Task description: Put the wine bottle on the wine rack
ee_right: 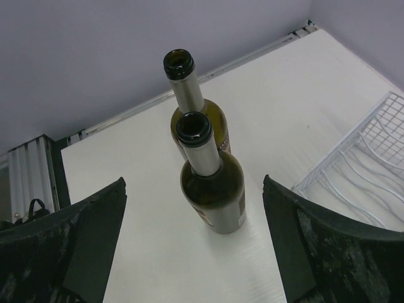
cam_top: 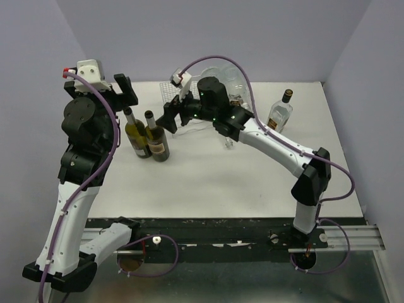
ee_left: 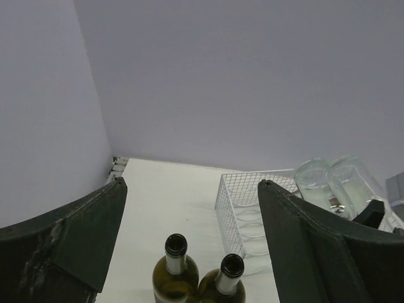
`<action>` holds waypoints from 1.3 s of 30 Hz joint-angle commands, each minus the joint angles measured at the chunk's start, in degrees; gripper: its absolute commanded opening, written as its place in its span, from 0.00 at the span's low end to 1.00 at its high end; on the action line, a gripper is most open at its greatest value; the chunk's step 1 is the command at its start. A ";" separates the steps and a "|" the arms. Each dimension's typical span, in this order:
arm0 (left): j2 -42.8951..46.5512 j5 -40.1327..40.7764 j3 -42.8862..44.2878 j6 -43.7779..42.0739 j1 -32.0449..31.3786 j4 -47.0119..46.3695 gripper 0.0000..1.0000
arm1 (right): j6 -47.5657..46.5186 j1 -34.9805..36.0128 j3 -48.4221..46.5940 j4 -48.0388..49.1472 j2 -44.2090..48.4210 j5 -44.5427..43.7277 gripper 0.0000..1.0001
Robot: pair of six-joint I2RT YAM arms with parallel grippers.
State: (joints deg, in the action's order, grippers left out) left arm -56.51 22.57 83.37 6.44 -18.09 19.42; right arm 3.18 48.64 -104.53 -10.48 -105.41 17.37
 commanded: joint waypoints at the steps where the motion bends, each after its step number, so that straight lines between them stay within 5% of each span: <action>1: 2.19 2.83 -3.13 -2.22 -0.02 -2.11 0.95 | -2.65 1.72 -4.27 5.47 -5.06 -0.57 0.96; 9: 2.02 1.61 -1.55 -1.78 0.07 3.25 0.95 | -2.57 3.56 -10.07 8.81 -13.94 -5.31 0.94; 15: 2.46 2.04 -1.46 -2.75 0.07 4.66 0.96 | 0.33 4.18 -12.46 9.60 -17.29 -7.78 0.71; 28: 1.40 1.25 -1.11 -2.66 0.07 4.40 0.97 | 0.77 4.88 -7.27 12.06 -17.29 -5.15 0.62; 31: 1.40 0.99 -1.28 -2.75 0.07 4.22 0.97 | 0.86 4.97 -6.83 11.89 -16.76 -4.62 0.46; 35: 1.58 0.55 -1.98 -3.18 0.07 4.05 0.97 | 0.69 4.97 -8.14 10.66 -15.54 -3.39 0.03; 39: 1.49 0.64 -1.37 -2.48 0.07 3.87 0.97 | 1.04 4.97 -9.90 7.24 -12.82 -2.78 0.01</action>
State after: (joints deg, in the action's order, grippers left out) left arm -55.24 23.73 80.99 4.08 -18.09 23.05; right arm 3.99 53.21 -112.22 -0.60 -121.93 12.88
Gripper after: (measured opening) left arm 0.973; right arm 0.348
